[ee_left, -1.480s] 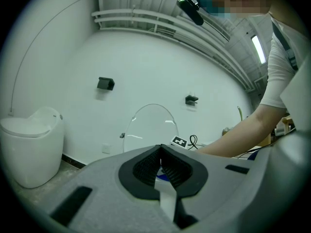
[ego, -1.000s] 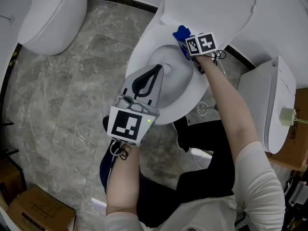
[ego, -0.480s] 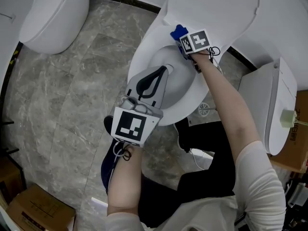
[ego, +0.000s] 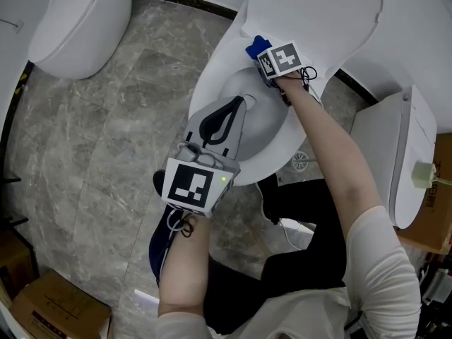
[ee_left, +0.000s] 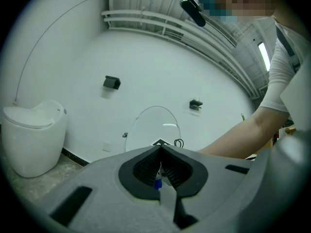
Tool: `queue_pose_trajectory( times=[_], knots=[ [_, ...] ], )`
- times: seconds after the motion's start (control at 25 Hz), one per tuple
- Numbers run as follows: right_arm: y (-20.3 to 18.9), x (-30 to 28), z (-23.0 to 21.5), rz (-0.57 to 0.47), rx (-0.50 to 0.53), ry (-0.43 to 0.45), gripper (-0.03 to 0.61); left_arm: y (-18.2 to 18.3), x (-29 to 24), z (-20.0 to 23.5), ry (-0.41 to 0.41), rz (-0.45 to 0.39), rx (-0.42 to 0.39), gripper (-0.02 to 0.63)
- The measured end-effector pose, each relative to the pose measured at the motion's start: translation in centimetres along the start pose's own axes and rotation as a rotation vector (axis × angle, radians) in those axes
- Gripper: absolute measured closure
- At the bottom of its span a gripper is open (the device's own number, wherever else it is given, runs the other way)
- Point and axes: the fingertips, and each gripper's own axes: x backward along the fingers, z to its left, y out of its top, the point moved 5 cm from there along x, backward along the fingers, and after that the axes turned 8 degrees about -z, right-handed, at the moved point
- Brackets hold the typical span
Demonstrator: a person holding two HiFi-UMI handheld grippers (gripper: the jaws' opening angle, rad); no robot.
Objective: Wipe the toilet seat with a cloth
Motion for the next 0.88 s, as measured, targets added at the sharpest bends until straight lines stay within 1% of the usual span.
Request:
queue_pose_trajectory(
  times=[0.24, 0.48, 0.88],
  knots=[
    [0.3, -0.4, 0.8, -0.008, -0.013, 0.032, 0.494, 0.1, -0.2, 0.0, 0.006, -0.004, 0.013, 0.604],
    [0.3, -0.7, 1.7, -0.039, -0.037, 0.068, 0.494, -0.2, -0.5, -0.1, 0.001, -0.001, 0.021, 0.604],
    [0.3, -0.9, 2.4, -0.057, -0.076, 0.078, 0.494, -0.7, -1.0, -0.6, -0.012, 0.006, 0.034, 0.604]
  ],
)
